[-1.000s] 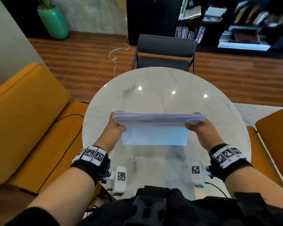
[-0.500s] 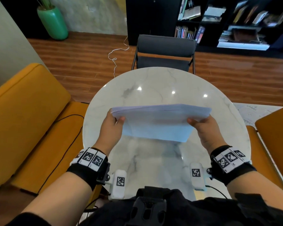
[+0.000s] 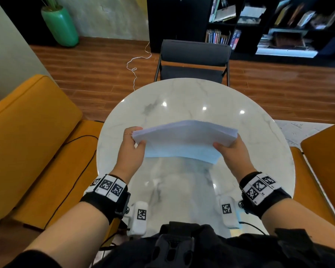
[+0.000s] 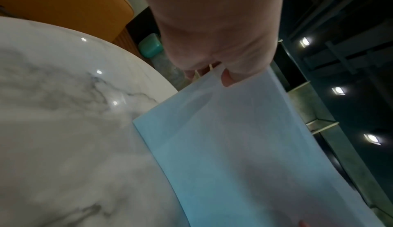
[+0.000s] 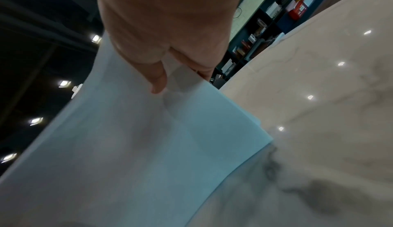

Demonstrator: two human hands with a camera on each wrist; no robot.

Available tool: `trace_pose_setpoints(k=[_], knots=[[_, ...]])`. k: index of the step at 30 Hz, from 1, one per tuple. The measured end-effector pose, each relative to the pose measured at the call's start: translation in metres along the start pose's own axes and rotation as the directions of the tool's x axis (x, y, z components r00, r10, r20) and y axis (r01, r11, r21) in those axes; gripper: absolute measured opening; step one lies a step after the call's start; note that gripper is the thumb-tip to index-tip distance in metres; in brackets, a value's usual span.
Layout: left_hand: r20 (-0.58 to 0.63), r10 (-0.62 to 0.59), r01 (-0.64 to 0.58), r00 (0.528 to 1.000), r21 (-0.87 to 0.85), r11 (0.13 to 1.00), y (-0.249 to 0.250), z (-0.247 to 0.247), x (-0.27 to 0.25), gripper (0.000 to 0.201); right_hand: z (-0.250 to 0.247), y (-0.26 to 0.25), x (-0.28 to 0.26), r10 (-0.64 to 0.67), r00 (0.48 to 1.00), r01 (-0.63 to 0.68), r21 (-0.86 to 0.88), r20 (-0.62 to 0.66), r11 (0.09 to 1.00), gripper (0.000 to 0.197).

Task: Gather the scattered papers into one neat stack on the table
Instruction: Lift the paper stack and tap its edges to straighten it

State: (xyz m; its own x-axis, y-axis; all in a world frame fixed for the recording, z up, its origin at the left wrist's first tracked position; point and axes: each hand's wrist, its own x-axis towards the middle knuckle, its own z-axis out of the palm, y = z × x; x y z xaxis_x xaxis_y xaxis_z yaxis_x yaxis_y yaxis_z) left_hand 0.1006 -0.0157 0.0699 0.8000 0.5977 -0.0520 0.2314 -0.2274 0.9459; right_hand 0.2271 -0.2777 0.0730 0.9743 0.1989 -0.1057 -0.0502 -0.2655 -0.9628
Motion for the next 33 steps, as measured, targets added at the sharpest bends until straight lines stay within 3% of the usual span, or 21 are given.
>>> trace_pose_setpoints(k=[6,8,10,12,13,14,15,18,20,21,23,25,27,28,30,31,33], knots=[[0.011,-0.048,0.049,0.999,-0.029,0.998,0.000,0.005,-0.001,0.025,0.003,-0.005,0.000,0.016,1.000,-0.015,0.058,-0.021,0.998,0.043],[-0.031,-0.022,0.021,0.999,-0.032,0.999,0.006,0.004,0.000,0.023,0.001,-0.012,0.003,-0.032,0.998,0.030,-0.036,-0.059,0.999,0.043],[-0.071,0.021,-0.021,0.997,-0.001,1.000,0.015,0.001,0.004,0.027,-0.002,-0.027,0.004,-0.164,0.983,0.146,-0.192,-0.082,0.970,0.047],[-0.080,0.086,-0.080,0.993,0.079,0.994,0.028,-0.004,0.008,0.026,-0.005,-0.049,0.003,-0.398,0.917,0.350,-0.422,-0.028,0.836,0.052],[-0.071,0.140,-0.130,0.988,0.126,0.983,0.035,-0.006,0.010,0.025,-0.004,-0.060,0.003,-0.512,0.857,0.459,-0.537,0.057,0.708,0.054],[-0.051,0.201,-0.189,0.978,0.179,0.966,0.044,-0.006,0.011,0.024,-0.001,-0.070,0.003,-0.563,0.809,0.538,-0.602,0.171,0.590,0.055],[-0.024,0.264,-0.251,0.964,0.232,0.940,0.055,-0.006,0.012,0.023,0.003,-0.080,0.002,-0.532,0.800,0.574,-0.616,0.279,0.540,0.054],[0.062,0.415,-0.412,0.908,0.309,0.857,0.085,-0.001,0.014,0.017,0.023,-0.096,-0.001,-0.338,0.855,0.518,-0.603,0.394,0.607,0.025],[0.067,0.435,-0.433,0.898,0.320,0.843,0.099,-0.001,0.014,0.011,0.027,-0.095,0.002,-0.364,0.874,0.484,-0.525,0.322,0.700,0.005],[0.033,0.456,-0.440,0.889,0.330,0.835,0.101,-0.004,0.015,0.014,0.025,-0.093,0.005,-0.366,0.891,0.452,-0.465,0.269,0.761,0.003],[-0.089,0.464,-0.411,0.881,0.339,0.846,0.089,-0.013,0.021,0.039,0.016,-0.089,0.008,-0.313,0.933,0.354,-0.296,0.177,0.887,0.017],[-0.170,0.302,-0.271,0.938,0.184,0.945,0.068,-0.025,0.023,0.075,0.007,-0.084,0.006,-0.228,0.961,0.232,-0.004,0.153,0.973,0.018],[-0.038,0.080,-0.086,0.996,-0.163,0.983,0.054,-0.030,0.018,0.095,0.000,-0.078,0.004,-0.170,0.971,0.118,0.284,0.166,0.952,0.019],[0.075,0.027,-0.003,0.997,-0.301,0.954,0.048,-0.029,0.015,0.091,-0.003,-0.074,0.004,-0.155,0.972,0.082,0.369,0.174,0.926,0.025],[0.229,0.015,0.079,0.973,-0.398,0.914,0.047,-0.021,0.010,0.057,-0.002,-0.066,0.004,-0.138,0.970,0.048,0.399,0.199,0.916,0.035],[0.239,0.012,0.086,0.971,-0.394,0.915,0.049,-0.016,0.008,0.044,0.001,-0.063,0.005,-0.137,0.968,0.050,0.372,0.209,0.927,0.036],[0.181,0.009,0.057,0.983,-0.358,0.932,0.053,-0.008,0.004,0.039,0.007,-0.057,0.005,-0.129,0.971,0.063,0.306,0.201,0.950,0.038]])
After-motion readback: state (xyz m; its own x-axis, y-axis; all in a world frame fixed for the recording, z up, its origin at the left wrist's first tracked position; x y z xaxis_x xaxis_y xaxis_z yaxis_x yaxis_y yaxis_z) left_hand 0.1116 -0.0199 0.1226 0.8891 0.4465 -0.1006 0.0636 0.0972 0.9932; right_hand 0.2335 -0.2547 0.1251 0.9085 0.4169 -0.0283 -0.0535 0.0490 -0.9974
